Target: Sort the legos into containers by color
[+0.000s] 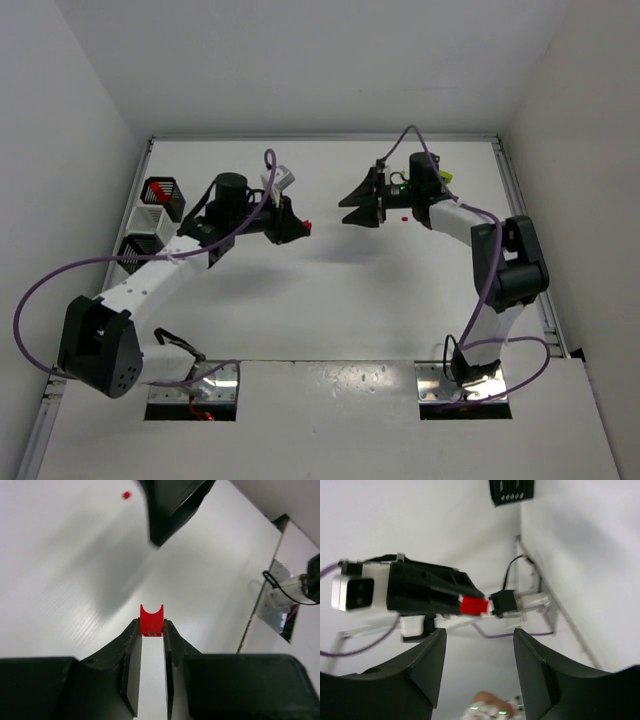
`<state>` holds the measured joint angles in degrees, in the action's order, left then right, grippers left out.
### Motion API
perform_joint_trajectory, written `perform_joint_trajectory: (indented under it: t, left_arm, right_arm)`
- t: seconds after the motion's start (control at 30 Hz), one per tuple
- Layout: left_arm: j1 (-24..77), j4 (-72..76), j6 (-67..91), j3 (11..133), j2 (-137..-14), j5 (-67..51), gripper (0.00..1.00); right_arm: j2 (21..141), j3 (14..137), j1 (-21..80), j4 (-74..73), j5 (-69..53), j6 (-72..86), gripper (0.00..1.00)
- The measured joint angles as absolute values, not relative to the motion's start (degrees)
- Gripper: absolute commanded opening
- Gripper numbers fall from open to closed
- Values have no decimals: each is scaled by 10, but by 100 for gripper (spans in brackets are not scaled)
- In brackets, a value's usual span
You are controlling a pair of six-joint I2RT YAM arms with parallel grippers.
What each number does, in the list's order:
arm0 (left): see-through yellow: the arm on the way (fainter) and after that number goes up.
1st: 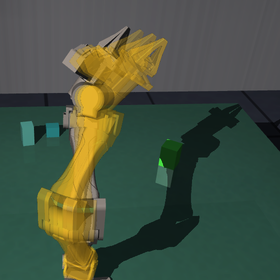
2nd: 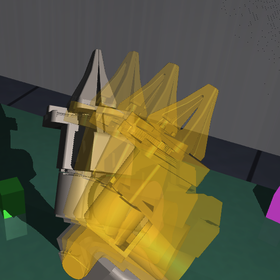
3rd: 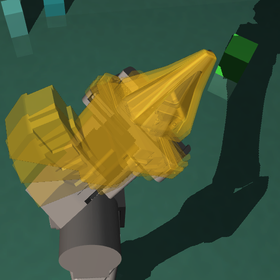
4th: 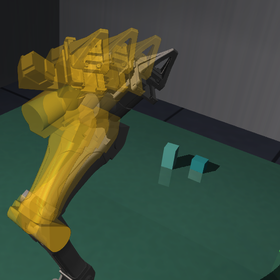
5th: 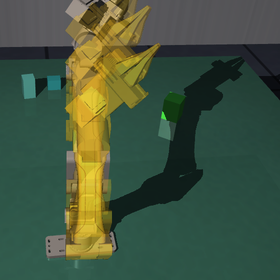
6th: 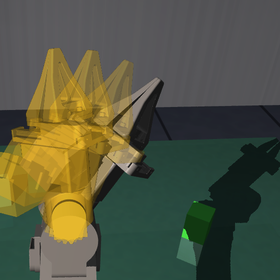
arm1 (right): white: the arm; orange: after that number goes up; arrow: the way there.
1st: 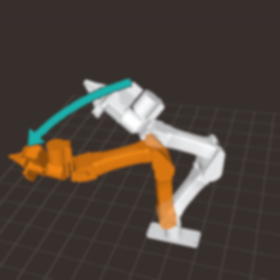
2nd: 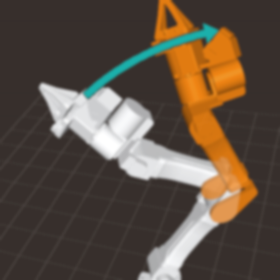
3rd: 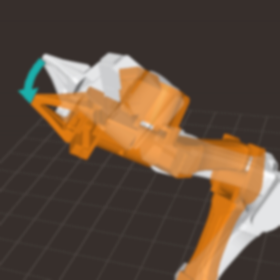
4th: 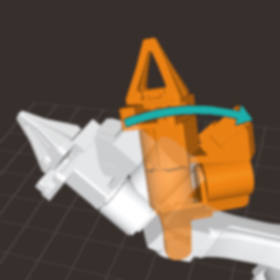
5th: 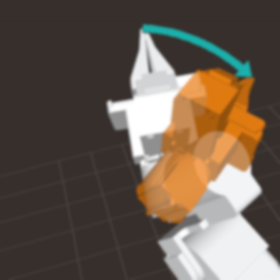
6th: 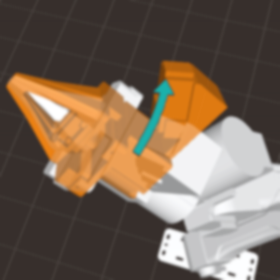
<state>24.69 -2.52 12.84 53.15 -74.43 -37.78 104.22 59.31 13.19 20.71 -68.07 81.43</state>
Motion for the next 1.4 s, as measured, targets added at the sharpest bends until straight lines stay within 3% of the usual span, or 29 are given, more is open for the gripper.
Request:
perform_joint_trajectory:
  t: [0.1,0.27,0.43,0.57,0.73,1.13,1.23,1.33,1.4]
  left_arm:
    - [186,-85,99,541,-722,-376,3]
    - [15,-210,44,628,-744,-386,1]
    - [-149,-302,-17,771,-837,-378,1]
    - [-220,-335,-47,869,-928,-344,1]
    - [-248,-358,-67,924,-999,-298,1]
    - [-249,-382,-56,976,-1100,-225,13]
    - [-252,-381,-51,990,-1120,-214,21]
    - [-255,-382,-48,999,-1130,-208,41]
    - [-256,-382,-45,1003,-1133,-205,44]
  right_arm:
    - [1047,662,100,88,-665,703,57]
    - [1057,857,82,-190,-474,394,55]
    - [1003,860,93,-312,-324,215,55]
    - [989,824,87,-358,-257,142,55]
    - [984,779,85,-389,-192,95,55]
    - [970,763,84,-396,-132,46,55]
    - [970,763,84,-397,-119,43,57]
    - [970,763,84,-396,-101,39,63]
    - [970,763,84,-396,-88,36,64]
